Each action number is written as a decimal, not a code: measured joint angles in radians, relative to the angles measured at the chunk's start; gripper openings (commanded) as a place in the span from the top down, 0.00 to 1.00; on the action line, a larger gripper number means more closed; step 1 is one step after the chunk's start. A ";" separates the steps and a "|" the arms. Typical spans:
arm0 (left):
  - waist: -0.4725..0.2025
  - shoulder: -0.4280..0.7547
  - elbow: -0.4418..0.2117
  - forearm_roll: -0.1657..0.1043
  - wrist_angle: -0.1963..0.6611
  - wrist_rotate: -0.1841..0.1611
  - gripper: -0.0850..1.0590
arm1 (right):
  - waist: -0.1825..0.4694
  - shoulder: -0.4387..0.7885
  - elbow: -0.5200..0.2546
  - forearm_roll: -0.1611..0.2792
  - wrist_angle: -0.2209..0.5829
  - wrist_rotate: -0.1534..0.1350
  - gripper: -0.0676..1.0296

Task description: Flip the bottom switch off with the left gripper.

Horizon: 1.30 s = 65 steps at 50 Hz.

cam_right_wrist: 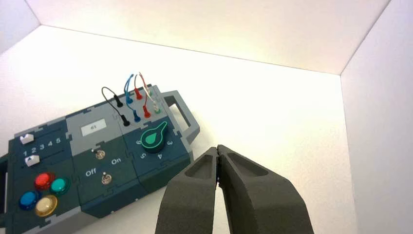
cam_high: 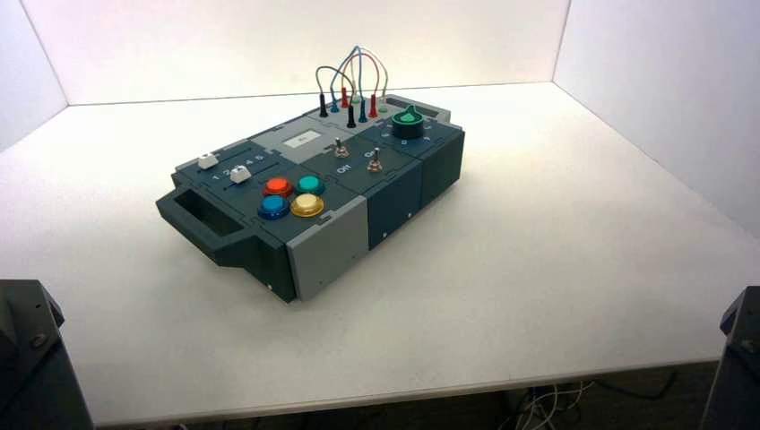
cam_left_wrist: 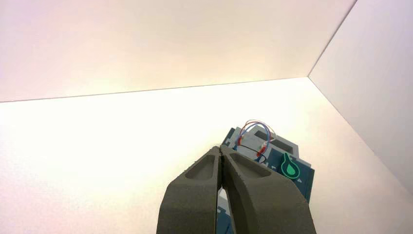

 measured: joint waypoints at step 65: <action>-0.040 0.178 0.055 -0.201 0.313 -0.035 0.95 | 0.021 0.759 -0.463 0.043 0.213 -0.028 0.67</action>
